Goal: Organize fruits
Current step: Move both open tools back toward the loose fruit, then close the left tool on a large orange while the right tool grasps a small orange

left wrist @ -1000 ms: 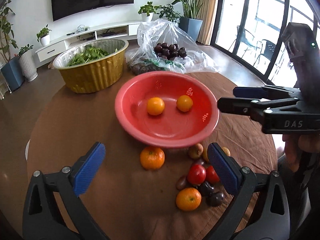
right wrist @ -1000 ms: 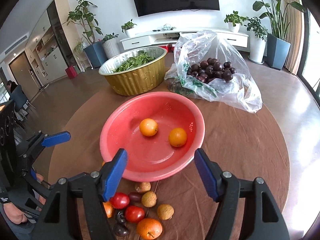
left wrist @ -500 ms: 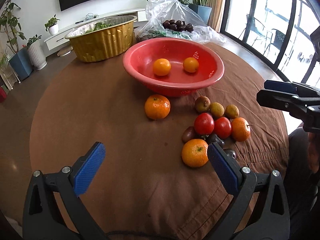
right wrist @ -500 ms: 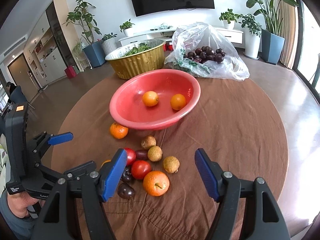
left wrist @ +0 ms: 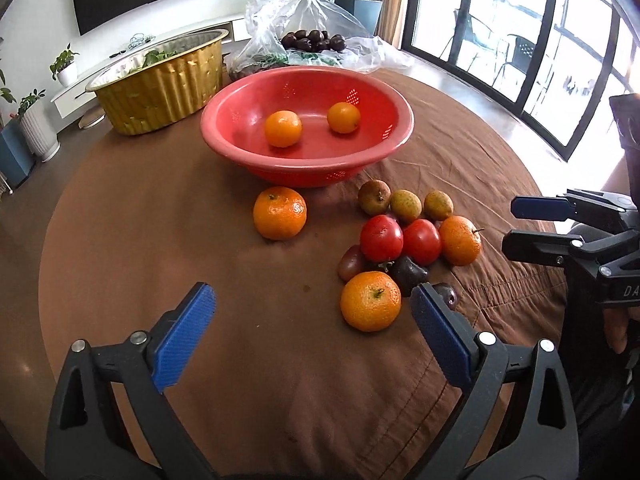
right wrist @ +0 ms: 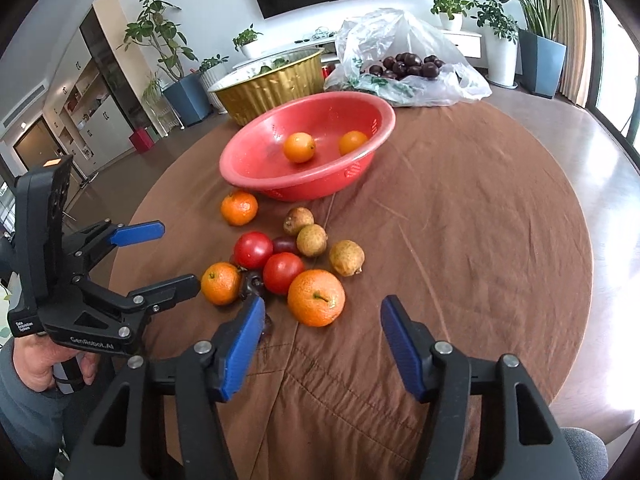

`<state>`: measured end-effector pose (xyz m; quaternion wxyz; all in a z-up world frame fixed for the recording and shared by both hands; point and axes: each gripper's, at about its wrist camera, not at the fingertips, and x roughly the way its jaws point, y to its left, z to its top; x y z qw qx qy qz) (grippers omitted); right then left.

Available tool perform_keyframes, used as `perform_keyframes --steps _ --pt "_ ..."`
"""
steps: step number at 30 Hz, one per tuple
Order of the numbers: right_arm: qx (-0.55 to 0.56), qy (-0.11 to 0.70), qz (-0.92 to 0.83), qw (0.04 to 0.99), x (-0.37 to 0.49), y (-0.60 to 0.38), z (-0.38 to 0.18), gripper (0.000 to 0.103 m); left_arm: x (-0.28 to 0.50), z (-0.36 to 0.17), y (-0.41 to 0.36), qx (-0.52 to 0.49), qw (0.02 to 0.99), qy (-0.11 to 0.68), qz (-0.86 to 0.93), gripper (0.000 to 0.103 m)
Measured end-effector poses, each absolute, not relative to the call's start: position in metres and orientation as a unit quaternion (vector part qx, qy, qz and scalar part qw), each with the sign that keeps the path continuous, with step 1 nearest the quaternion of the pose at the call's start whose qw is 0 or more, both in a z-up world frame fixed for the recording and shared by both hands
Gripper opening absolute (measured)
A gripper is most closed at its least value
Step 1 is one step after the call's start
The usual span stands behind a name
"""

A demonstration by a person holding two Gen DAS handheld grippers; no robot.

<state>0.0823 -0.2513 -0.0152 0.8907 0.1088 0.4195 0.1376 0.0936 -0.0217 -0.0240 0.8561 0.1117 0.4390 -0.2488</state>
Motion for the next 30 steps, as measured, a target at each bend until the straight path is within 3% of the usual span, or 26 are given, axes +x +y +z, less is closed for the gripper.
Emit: perform_keyframes --steps 3,8,11,24,27,30 --pt "0.107 0.418 0.142 0.891 0.08 -0.248 -0.015 0.064 0.092 -0.027 -0.026 0.119 0.847 0.447 -0.263 0.08" --pt "0.113 0.435 0.129 0.884 0.086 -0.254 -0.024 0.061 0.089 -0.04 -0.034 0.137 0.83 0.46 -0.285 0.072" --pt "0.125 0.444 0.131 0.877 0.089 -0.258 -0.029 0.058 0.092 -0.046 -0.035 0.141 0.821 0.468 -0.294 0.061" --pt "0.172 0.461 0.158 0.856 0.099 -0.26 -0.043 0.056 0.094 -0.053 -0.05 0.187 0.791 0.469 -0.347 0.059" --pt "0.175 0.462 0.161 0.854 0.1 -0.259 -0.043 0.056 0.094 -0.056 -0.052 0.189 0.782 0.475 -0.356 0.043" --pt "0.182 0.465 0.162 0.851 0.102 -0.26 -0.045 0.056 0.095 -0.057 -0.055 0.183 0.78 0.476 -0.362 0.038"
